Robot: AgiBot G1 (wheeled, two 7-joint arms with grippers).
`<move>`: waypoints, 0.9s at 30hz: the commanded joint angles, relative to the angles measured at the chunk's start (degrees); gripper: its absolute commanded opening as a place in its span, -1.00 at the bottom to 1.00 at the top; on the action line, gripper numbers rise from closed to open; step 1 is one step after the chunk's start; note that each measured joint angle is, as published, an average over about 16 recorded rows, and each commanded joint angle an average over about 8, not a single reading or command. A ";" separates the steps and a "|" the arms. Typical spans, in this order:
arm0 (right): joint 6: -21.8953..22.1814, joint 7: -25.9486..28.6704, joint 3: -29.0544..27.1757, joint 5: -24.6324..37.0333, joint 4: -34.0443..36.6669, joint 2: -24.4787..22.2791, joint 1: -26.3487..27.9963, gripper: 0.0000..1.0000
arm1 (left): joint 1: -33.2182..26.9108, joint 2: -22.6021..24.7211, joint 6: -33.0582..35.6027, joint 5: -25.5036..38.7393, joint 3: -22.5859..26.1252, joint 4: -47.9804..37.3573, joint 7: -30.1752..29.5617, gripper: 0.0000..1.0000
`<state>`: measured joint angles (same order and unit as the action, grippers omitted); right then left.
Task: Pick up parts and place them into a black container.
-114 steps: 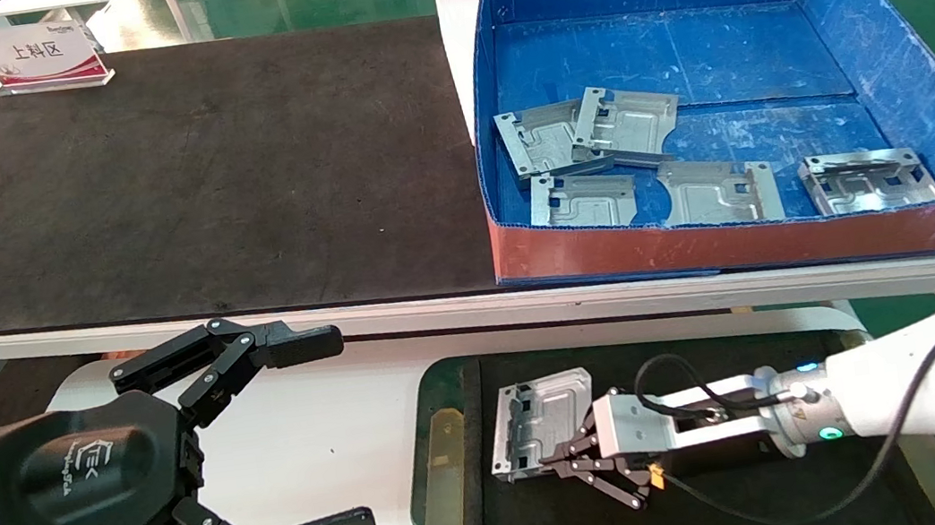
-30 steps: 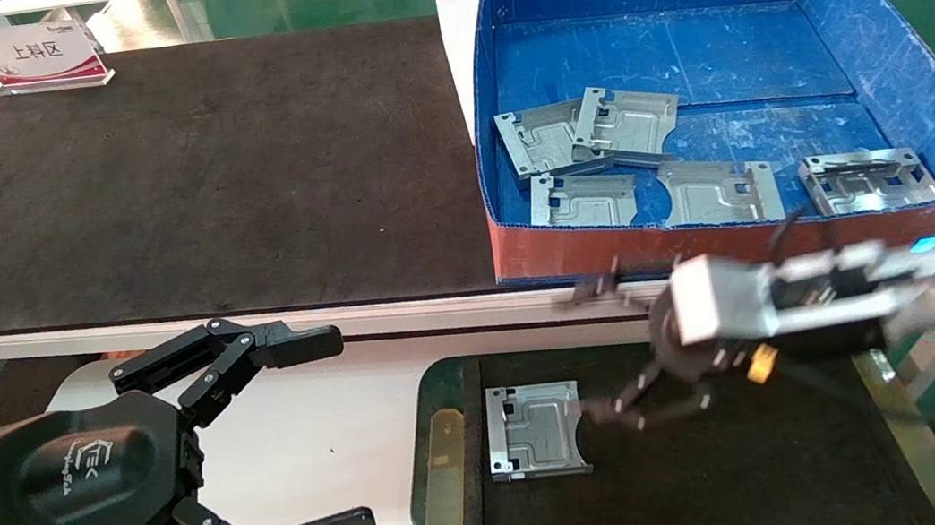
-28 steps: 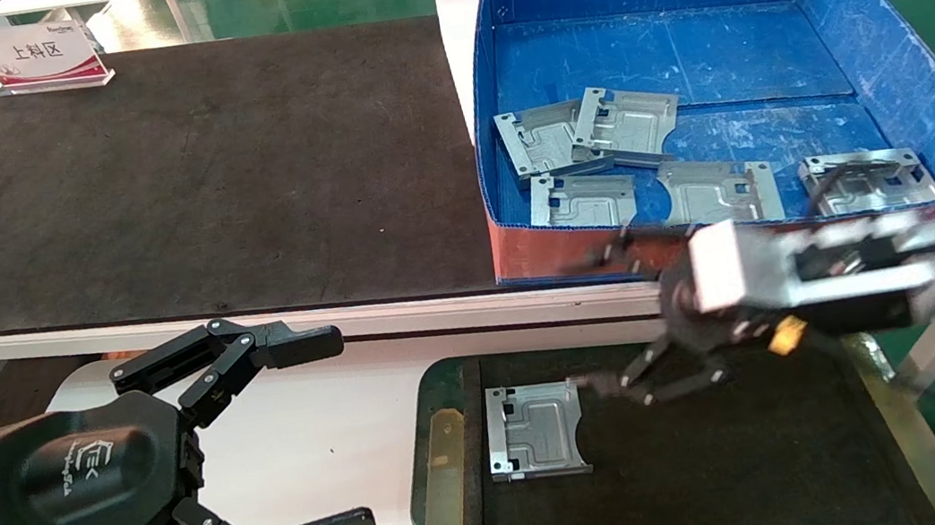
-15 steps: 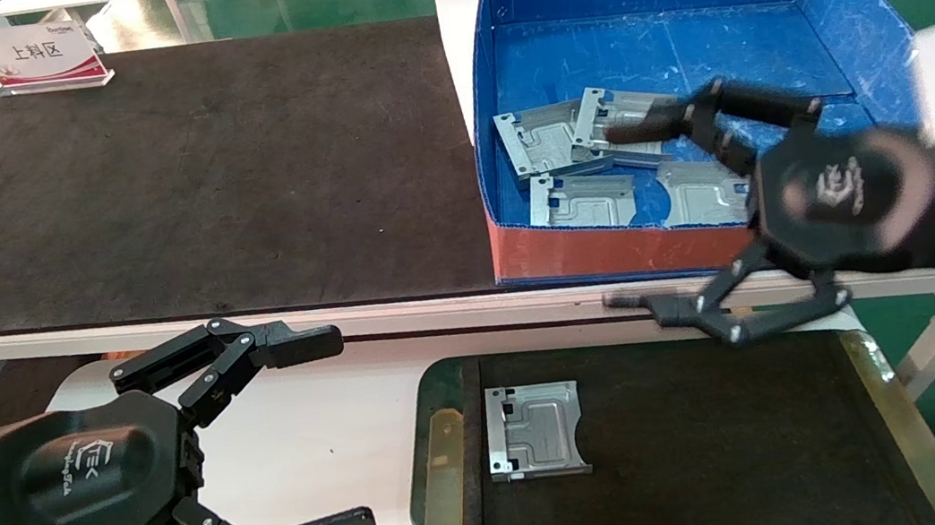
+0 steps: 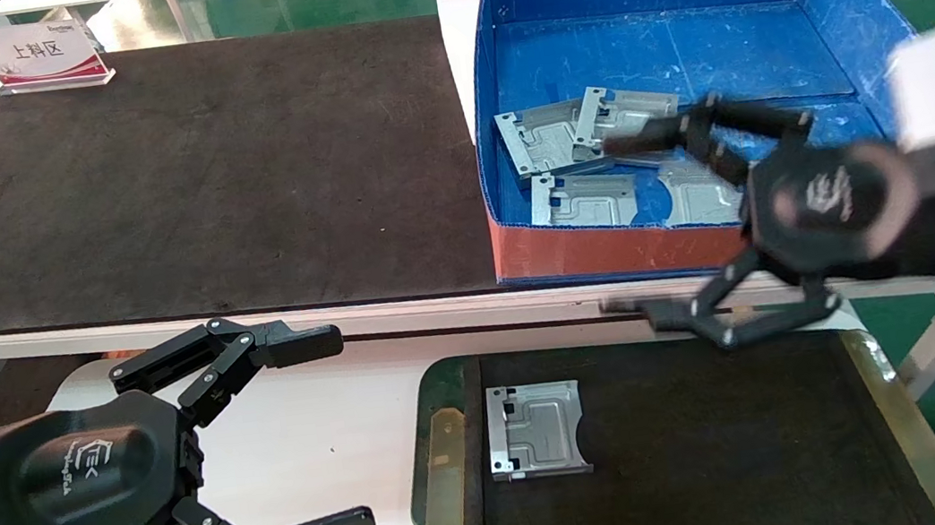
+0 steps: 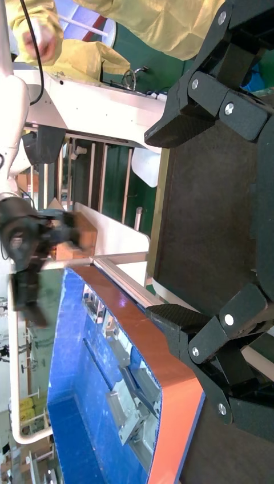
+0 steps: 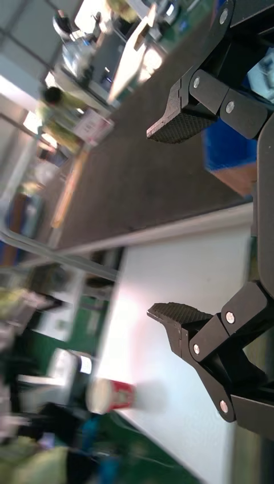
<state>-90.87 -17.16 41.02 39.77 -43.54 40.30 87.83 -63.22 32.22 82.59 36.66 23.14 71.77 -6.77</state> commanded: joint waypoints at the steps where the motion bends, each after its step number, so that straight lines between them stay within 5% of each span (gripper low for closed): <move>1: 0.10 0.50 -0.46 0.04 -0.60 -0.11 -0.50 1.00 | 0.00 0.00 0.00 0.00 0.00 0.00 0.00 1.00; 27: 2.49 13.41 -12.02 1.00 -14.46 -2.54 -12.63 1.00 | 0.00 0.00 0.00 0.00 0.00 0.00 0.00 1.00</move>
<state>-88.38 -3.75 29.00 40.77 -58.01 37.75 75.19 -63.22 32.22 82.59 36.66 23.15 71.76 -6.76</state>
